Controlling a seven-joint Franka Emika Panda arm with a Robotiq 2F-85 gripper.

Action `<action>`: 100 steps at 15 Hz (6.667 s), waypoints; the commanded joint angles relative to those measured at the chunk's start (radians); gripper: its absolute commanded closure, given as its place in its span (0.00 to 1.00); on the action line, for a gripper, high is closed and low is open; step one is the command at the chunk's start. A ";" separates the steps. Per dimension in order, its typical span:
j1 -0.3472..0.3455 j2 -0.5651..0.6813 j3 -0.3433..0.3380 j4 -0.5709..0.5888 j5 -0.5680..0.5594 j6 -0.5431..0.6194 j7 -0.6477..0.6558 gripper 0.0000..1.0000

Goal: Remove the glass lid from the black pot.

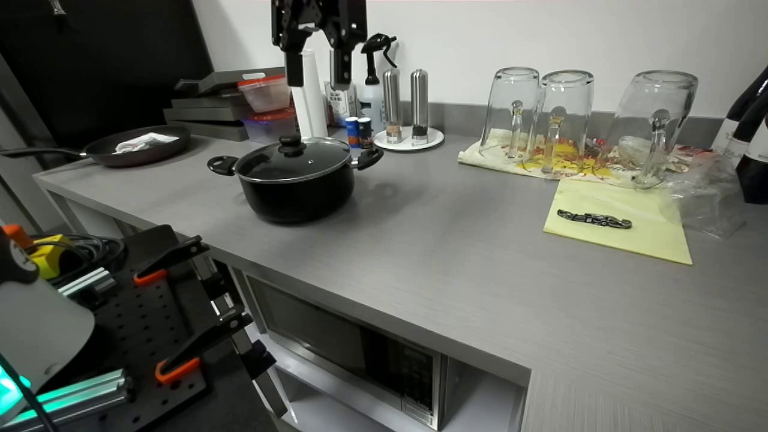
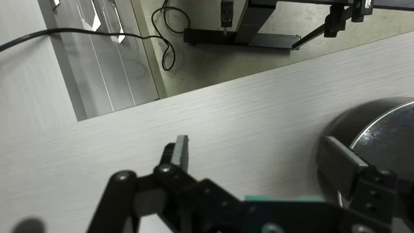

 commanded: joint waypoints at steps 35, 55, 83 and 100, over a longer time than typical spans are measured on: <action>0.243 0.439 0.327 0.061 0.147 0.518 -0.244 0.00; 0.223 0.337 0.341 0.059 0.194 0.493 -0.313 0.75; -0.133 0.603 0.077 0.174 0.545 0.681 -0.360 0.75; -0.142 0.748 0.142 0.157 0.329 0.887 -0.166 0.18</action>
